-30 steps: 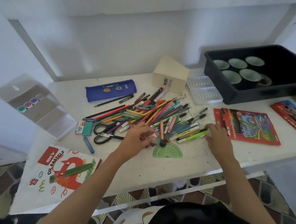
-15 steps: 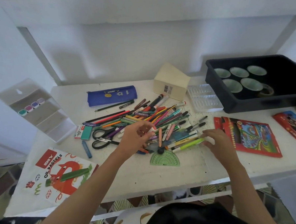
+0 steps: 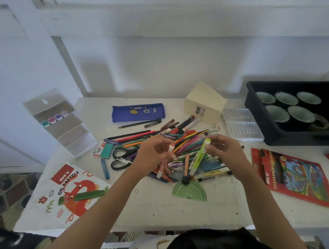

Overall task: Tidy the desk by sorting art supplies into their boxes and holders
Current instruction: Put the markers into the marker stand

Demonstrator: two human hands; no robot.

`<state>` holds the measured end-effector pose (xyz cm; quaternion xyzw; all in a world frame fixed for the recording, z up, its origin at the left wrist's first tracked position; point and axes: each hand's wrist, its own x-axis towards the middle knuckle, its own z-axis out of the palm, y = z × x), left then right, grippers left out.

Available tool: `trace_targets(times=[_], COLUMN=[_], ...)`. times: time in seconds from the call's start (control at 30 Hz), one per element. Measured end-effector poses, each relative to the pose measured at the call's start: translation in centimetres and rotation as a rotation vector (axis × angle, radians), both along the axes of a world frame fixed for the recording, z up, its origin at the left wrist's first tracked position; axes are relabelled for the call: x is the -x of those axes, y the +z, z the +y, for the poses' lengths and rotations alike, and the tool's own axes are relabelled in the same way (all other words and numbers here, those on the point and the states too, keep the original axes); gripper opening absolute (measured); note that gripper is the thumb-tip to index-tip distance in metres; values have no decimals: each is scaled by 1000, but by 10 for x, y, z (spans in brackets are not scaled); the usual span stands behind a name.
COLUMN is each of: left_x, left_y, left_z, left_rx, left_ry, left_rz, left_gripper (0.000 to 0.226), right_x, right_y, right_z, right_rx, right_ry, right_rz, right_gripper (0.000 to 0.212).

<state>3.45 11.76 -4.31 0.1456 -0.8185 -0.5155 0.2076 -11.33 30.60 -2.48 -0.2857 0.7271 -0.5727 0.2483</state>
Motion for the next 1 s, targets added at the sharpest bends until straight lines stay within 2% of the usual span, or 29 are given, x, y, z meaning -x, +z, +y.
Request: trace_targets(times=[0.1, 0.27, 0.37, 0.5, 0.6, 0.77, 0.9, 1.0], left_x=[-7, -34, -59, -94, -111, -120, -122, -123], left_y=[8, 27, 35, 41, 43, 43, 40, 41], left_z=[-10, -36, -49, -64, -73, -87, -96, -97], left_rx=[22, 0, 42, 174, 302, 444, 376, 416], left_ry=[93, 374, 517, 750, 915, 1033, 1112, 1124], left_rz=[30, 131, 188, 249, 311, 301, 292, 334], left_gripper=[27, 33, 27, 23, 19, 16, 20, 23], right_x=[-4, -19, -34, -62, -81, -100, -106, -105], right_y=[15, 47, 62, 76, 82, 81, 79, 79], right_z=[-31, -89, -125, -175, -205, -237, -257, -268], right_rx=[73, 209, 302, 363, 391, 483, 431, 348], right_ry=[87, 279, 387, 527, 587, 625, 654, 698], right_rz=[13, 41, 99, 157, 287, 509, 587, 699], right_gripper=[16, 17, 21, 23, 21, 22, 18, 18])
